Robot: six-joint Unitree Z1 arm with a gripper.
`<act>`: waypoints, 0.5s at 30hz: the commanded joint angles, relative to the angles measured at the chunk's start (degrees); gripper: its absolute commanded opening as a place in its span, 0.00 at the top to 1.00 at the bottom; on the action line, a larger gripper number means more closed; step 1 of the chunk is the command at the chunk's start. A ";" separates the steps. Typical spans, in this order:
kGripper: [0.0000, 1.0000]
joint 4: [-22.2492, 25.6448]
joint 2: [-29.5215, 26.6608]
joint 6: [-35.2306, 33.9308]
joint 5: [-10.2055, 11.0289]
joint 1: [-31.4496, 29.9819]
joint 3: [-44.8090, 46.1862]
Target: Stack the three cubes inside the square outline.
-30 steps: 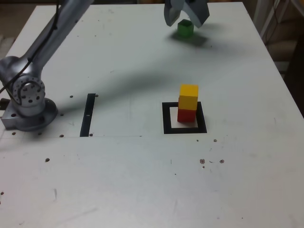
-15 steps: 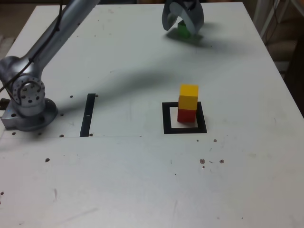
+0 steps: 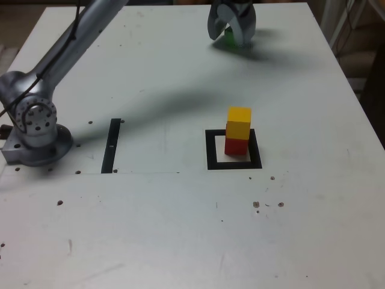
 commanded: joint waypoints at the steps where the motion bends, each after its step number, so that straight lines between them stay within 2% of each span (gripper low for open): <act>1: 0.63 -0.16 0.39 0.11 0.00 -0.15 -0.05; 15: 0.63 0.36 -0.93 -0.27 -0.06 -1.03 0.25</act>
